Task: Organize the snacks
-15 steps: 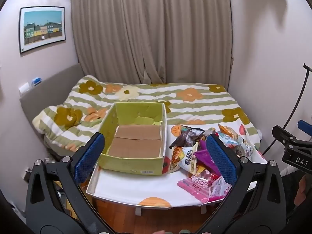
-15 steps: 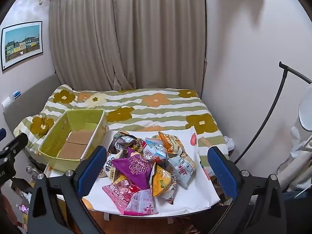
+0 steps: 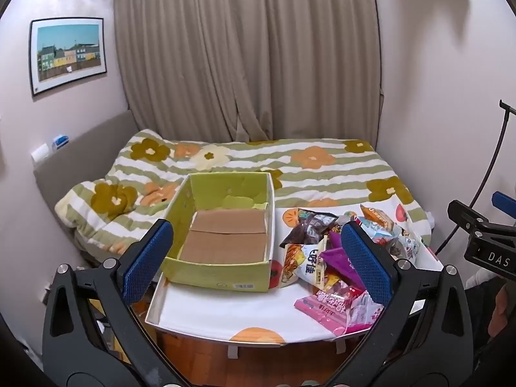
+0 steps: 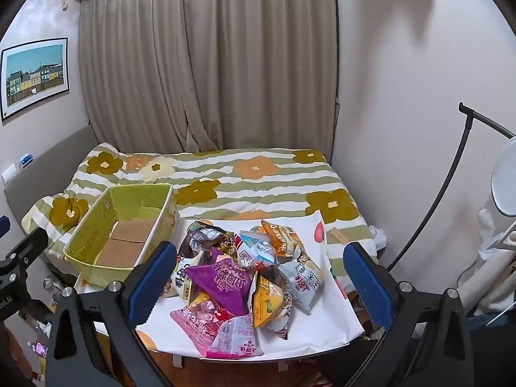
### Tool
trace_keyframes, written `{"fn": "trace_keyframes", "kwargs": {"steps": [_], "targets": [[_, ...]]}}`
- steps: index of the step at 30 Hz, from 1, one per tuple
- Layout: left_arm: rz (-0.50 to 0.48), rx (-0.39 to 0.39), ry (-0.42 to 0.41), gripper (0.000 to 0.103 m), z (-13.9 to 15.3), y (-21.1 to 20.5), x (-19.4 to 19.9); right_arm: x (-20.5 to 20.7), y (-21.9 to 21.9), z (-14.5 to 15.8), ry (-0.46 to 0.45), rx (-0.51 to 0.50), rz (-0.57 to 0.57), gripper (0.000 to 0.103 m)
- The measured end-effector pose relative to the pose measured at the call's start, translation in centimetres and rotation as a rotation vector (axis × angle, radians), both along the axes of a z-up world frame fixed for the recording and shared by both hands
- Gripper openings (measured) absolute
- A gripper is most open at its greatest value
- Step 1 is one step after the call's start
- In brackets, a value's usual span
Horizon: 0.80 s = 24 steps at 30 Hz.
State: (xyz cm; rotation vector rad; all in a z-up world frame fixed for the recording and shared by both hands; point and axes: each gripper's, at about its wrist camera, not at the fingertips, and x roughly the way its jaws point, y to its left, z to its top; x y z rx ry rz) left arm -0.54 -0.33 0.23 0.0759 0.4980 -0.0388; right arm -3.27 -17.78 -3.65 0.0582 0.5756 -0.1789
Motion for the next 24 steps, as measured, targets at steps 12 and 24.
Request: {"fn": "trace_keyframes", "kwargs": {"steps": [12, 24], "targets": [[-0.006, -0.017, 0.002, 0.103, 0.14, -0.06, 0.24, 0.52, -0.22, -0.21, 0.013, 0.01, 0.003, 0.103], [0.01, 0.004, 0.0, 0.103, -0.15, -0.45, 0.87, 0.89, -0.05, -0.76, 0.025, 0.015, 0.001, 0.103]]}}
